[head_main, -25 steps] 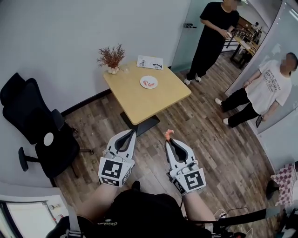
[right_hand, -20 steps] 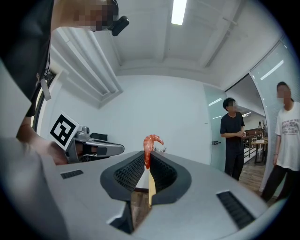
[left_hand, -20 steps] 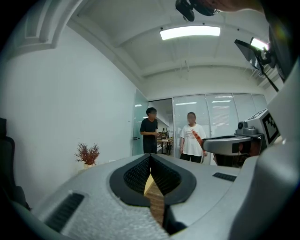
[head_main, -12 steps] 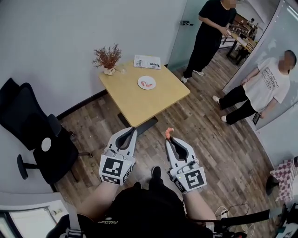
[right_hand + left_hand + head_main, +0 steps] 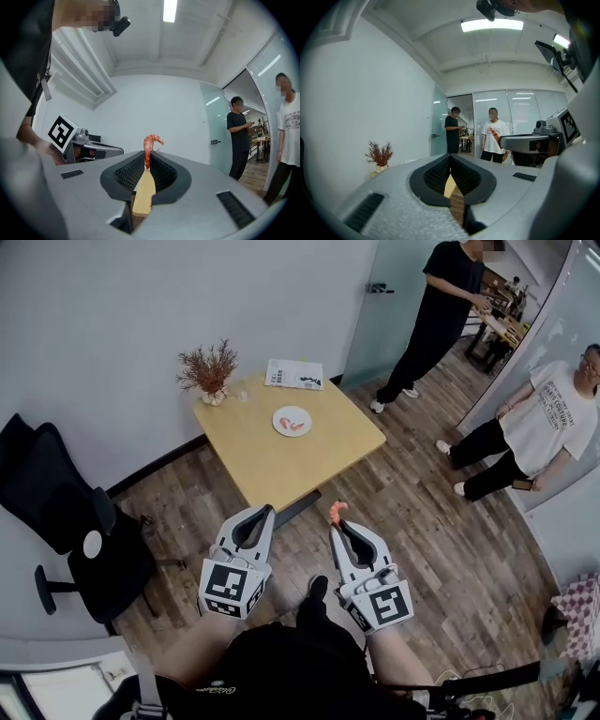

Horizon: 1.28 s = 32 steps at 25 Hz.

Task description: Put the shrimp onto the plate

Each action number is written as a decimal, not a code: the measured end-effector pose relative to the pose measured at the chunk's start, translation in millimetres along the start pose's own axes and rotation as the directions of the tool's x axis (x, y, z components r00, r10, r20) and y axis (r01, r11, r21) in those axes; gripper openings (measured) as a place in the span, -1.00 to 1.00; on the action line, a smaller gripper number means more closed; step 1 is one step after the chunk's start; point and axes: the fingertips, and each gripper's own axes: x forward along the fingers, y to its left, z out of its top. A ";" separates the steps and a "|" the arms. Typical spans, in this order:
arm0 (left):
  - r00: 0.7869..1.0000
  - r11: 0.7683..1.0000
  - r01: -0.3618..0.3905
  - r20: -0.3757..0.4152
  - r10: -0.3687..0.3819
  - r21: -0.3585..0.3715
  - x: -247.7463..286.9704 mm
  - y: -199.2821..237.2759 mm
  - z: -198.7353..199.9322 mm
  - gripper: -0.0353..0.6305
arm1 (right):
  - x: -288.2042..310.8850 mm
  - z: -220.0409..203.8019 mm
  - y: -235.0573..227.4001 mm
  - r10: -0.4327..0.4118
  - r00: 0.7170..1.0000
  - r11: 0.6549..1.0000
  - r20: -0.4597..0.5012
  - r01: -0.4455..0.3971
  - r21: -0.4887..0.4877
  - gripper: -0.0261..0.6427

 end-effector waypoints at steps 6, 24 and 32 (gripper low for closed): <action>1.000 1.000 -0.007 -0.012 0.007 0.026 77.0 3.2 10.2 -0.88 | 32.5 -7.0 -68.6 0.023 1.000 1.000 0.000 -0.023 0.020 -0.81; 0.989 0.990 -0.140 -0.043 0.141 0.020 218.0 29.5 23.0 -0.88 | 126.8 -8.3 -201.7 0.176 0.984 0.984 0.001 -0.176 0.034 -0.81; 0.988 0.989 -0.149 -0.042 0.149 0.010 245.0 75.2 16.7 -0.88 | 180.4 -13.0 -209.3 0.187 0.982 0.982 -0.017 -0.187 0.021 -0.81</action>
